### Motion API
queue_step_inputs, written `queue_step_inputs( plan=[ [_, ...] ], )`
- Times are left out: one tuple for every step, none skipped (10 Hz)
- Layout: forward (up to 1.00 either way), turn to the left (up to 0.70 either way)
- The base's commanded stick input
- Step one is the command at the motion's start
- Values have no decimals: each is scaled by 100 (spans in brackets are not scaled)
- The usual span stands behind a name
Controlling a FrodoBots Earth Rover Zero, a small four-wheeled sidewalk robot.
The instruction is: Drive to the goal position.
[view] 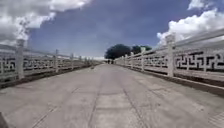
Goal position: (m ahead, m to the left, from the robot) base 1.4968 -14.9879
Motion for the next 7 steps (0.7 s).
queue_step_inputs(
  plan=[
    [70, 0],
    [70, 0],
    [70, 0],
    [70, 0],
    [70, 0],
    [70, 0],
    [70, 0]
  ],
)
